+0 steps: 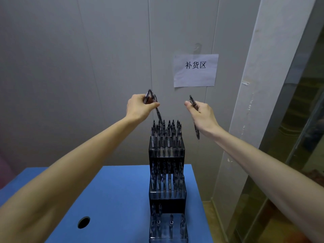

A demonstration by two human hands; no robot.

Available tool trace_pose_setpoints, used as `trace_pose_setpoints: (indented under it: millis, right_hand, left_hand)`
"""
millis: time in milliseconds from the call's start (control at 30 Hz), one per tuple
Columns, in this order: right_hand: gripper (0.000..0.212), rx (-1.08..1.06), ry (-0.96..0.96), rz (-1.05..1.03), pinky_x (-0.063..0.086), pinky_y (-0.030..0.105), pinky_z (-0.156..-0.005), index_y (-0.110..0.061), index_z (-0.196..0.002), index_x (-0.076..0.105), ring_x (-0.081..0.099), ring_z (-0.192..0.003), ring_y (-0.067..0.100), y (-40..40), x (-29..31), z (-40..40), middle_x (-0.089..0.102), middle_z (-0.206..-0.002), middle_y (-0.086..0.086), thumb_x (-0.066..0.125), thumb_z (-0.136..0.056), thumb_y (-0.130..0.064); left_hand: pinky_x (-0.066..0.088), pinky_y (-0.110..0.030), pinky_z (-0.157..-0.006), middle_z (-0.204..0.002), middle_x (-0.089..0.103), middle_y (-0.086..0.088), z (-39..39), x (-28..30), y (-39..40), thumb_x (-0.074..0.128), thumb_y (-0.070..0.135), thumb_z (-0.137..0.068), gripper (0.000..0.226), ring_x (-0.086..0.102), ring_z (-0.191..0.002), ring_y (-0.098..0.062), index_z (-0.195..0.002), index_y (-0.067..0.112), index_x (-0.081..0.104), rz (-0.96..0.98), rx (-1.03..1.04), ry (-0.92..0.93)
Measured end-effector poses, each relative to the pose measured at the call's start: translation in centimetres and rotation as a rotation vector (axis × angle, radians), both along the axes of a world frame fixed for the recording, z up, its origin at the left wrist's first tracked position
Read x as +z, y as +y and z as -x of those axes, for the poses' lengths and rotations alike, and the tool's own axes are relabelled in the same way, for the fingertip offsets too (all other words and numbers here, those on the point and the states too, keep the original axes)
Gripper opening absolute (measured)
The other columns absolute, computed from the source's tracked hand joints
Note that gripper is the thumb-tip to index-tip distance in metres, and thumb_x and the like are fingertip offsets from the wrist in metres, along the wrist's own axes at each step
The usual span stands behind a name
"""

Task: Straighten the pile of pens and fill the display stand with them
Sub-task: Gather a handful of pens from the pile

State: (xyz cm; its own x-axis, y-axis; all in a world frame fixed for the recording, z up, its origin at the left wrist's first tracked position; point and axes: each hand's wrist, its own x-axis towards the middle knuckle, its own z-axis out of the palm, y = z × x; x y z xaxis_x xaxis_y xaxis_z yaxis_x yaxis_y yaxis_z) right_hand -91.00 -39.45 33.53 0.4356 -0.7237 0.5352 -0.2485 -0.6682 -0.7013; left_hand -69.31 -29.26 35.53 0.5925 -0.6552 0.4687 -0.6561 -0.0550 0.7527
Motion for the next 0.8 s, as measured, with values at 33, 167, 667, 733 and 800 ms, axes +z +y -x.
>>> trace_pose_setpoints:
  millis: [33, 167, 667, 733, 800]
  right_hand:
    - [0.049, 0.0, -0.013, 0.0, 0.024, 0.034, -0.059, -0.01, -0.07, 0.043, 0.03, -0.056, 0.013, -0.3, 0.0, -0.1, 0.033, -0.059, -0.006, 0.051, -0.104, -0.044]
    - [0.027, -0.04, -0.132, -0.023, 0.049, 0.035, -0.07, -0.018, -0.106, 0.066, 0.057, -0.071, 0.017, -0.9, 0.5, -0.9, 0.065, -0.078, -0.003, 0.066, -0.095, -0.043]
    - [0.021, 0.026, -0.273, -0.113, 0.046, 0.024, -0.064, -0.019, -0.108, 0.066, 0.061, -0.06, -0.008, -1.5, 1.9, -4.5, 0.077, -0.083, -0.005, 0.065, -0.098, -0.038]
    - [0.024, -0.012, -0.206, -0.08, 0.048, 0.025, -0.07, -0.02, -0.11, 0.06, 0.065, -0.074, -0.006, -1.5, 1.9, -4.9, 0.077, -0.087, -0.01, 0.062, -0.099, -0.041]
    - [0.021, -0.003, -0.17, -0.081, 0.043, 0.022, -0.066, -0.02, -0.109, 0.059, 0.059, -0.068, -0.011, -1.4, 2.0, -5.4, 0.076, -0.089, -0.01, 0.062, -0.1, -0.039]
  left_hand:
    - [0.055, -0.035, -0.08, -0.081, 0.074, 0.001, -0.2, 0.0, -0.2, 0.083, 0.041, -0.081, 0.022, 0.067, -0.083, -0.019, -0.081, 0.02, 0.074, 0.011, 0.0, 0.018]
    - [0.052, -0.033, -0.077, -0.077, 0.07, 0.006, -0.8, -0.3, -0.8, 0.083, 0.04, -0.081, 0.022, 0.064, -0.08, -0.018, -0.08, 0.021, 0.073, -0.056, -0.005, -0.003]
    - [0.057, -0.042, -0.082, -0.079, 0.075, 0.001, -1.7, -3.4, -0.9, 0.092, 0.036, -0.073, 0.022, 0.07, -0.083, -0.021, -0.072, 0.025, 0.074, -0.359, -0.097, -0.073]
    - [0.057, -0.043, -0.081, -0.08, 0.075, -0.002, -1.7, -3.2, -1.0, 0.091, 0.037, -0.074, 0.021, 0.07, -0.084, -0.025, -0.075, 0.023, 0.075, -0.393, -0.1, -0.096]
    - [0.057, -0.042, -0.081, -0.08, 0.075, -0.001, -1.6, -3.0, -1.2, 0.089, 0.037, -0.076, 0.017, 0.07, -0.083, -0.023, -0.076, 0.026, 0.076, -0.424, -0.117, -0.091]
